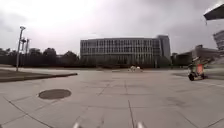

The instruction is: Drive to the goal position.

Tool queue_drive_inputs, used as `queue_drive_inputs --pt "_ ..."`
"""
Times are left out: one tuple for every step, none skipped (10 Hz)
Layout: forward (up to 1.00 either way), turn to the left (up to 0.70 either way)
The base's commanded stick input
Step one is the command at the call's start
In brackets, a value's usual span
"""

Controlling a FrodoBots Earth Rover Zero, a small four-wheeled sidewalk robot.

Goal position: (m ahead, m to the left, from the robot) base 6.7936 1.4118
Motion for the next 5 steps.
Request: queue_drive_inputs --pt "0.50 0.00" --pt "0.50 0.00" --pt "0.50 0.00" --pt "0.50 0.00" --pt "0.50 0.00"
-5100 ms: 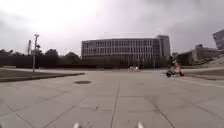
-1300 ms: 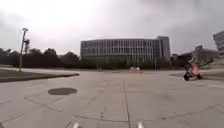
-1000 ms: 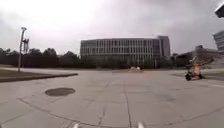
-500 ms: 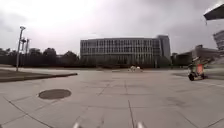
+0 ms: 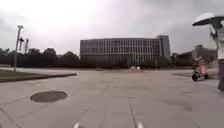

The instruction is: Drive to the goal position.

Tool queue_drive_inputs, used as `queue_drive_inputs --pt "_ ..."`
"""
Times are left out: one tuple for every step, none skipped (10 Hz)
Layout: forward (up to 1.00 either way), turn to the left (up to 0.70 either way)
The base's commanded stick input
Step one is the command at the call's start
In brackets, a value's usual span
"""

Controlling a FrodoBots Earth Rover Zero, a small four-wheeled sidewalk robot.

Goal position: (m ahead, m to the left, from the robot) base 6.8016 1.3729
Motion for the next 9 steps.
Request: queue_drive_inputs --pt "0.50 0.00" --pt "0.50 0.00" --pt "0.50 0.00" --pt "0.50 0.00" --pt "0.50 0.00" --pt "0.50 0.00" --pt "0.50 0.00" --pt "0.50 0.00" --pt "0.50 0.00"
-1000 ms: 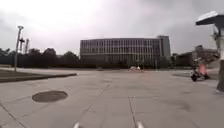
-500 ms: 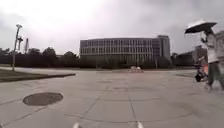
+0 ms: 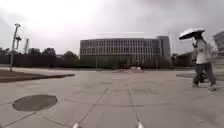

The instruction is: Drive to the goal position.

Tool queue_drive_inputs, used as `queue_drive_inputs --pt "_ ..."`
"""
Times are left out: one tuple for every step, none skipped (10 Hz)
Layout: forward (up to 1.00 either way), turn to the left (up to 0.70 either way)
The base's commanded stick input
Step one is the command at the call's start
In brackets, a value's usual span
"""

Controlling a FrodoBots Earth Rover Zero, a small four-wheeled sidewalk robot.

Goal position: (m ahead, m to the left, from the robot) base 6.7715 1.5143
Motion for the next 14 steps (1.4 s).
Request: queue_drive_inputs --pt "0.50 0.00" --pt "0.50 0.00" --pt "0.50 0.00" --pt "0.50 0.00" --pt "0.50 0.00" --pt "0.50 0.00" --pt "0.50 0.00" --pt "0.50 0.00" --pt "0.50 0.00" --pt "0.50 0.00" --pt "0.50 0.00" --pt "0.50 0.00" --pt "0.50 0.00" --pt "0.50 0.00"
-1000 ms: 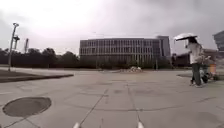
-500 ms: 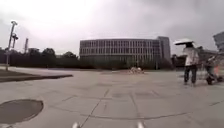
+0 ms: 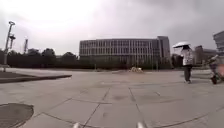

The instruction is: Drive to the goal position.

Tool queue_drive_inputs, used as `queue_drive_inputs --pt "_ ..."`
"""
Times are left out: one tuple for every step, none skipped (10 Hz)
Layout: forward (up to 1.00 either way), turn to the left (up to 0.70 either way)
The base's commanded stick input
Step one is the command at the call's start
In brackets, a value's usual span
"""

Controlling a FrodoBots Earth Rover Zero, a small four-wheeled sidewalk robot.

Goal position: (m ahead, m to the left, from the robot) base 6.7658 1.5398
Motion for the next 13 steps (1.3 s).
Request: queue_drive_inputs --pt "0.50 0.00" --pt "0.50 0.00" --pt "0.50 0.00" --pt "0.50 0.00" --pt "0.50 0.00" --pt "0.50 0.00" --pt "0.50 0.00" --pt "0.50 0.00" --pt "0.50 0.00" --pt "0.50 0.00" --pt "0.50 0.00" --pt "0.50 0.00" --pt "0.50 0.00"
